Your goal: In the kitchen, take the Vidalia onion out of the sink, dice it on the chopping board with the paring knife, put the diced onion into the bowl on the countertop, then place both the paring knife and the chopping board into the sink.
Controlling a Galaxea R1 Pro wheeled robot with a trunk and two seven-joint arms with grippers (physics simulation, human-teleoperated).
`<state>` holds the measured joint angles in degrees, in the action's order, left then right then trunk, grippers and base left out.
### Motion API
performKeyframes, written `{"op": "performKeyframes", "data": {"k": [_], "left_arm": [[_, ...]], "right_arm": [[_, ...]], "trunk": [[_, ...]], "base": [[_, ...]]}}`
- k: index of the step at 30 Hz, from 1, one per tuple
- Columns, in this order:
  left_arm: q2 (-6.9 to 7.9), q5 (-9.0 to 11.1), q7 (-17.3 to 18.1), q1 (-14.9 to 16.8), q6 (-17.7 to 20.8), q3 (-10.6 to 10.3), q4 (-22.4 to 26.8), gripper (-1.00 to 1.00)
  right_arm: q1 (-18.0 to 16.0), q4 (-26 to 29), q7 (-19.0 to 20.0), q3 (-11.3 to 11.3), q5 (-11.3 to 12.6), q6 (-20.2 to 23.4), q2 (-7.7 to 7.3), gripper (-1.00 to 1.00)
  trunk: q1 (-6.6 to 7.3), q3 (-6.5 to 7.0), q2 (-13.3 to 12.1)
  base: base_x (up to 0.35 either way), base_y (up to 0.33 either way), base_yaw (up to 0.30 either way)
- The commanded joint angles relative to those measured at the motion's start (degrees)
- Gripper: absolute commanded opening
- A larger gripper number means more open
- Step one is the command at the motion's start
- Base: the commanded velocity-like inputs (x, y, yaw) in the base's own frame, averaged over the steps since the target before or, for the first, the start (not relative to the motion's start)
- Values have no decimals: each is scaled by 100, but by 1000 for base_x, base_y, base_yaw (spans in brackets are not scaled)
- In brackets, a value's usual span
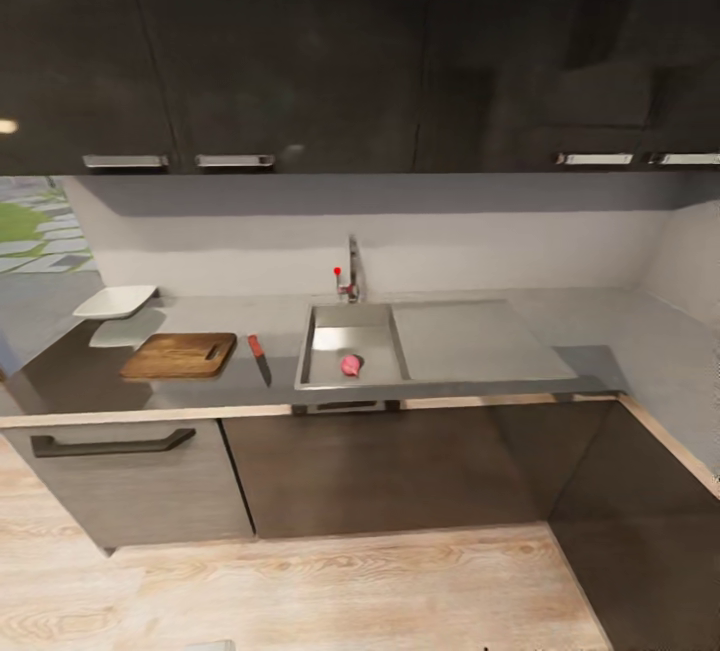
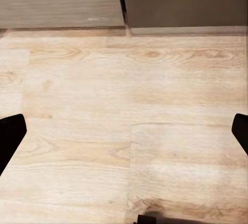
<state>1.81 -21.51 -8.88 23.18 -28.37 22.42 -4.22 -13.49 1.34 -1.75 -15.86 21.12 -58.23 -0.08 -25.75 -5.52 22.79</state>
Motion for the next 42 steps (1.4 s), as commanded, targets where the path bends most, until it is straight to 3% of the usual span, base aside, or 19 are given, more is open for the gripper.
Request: {"op": "performKeyframes", "data": {"k": [1, 21, 31, 42], "left_arm": [[4, -63, -44, 12, -37, 27, -29, 100], [4, -62, -44, 12, -37, 26, -26, 100], [4, -63, -44, 12, -37, 25, -28, 100], [4, -59, -44, 12, -37, 26, -28, 100]], "right_arm": [[-5, -2, -18, -49, 32, -13, 0, 100], [-5, 0, -18, -49, 32, -4, 1, 100], [-5, -2, -18, -49, 32, 2, 0, 100], [-5, -2, -21, -49, 31, 12, 3, 100]], "trunk": [[-4, -12, 13], [-4, -10, 13], [-4, -10, 13], [-4, -10, 13]], "base": [[0, 0, -59], [0, -5, 24], [0, -149, 11], [0, -133, 160]]}}
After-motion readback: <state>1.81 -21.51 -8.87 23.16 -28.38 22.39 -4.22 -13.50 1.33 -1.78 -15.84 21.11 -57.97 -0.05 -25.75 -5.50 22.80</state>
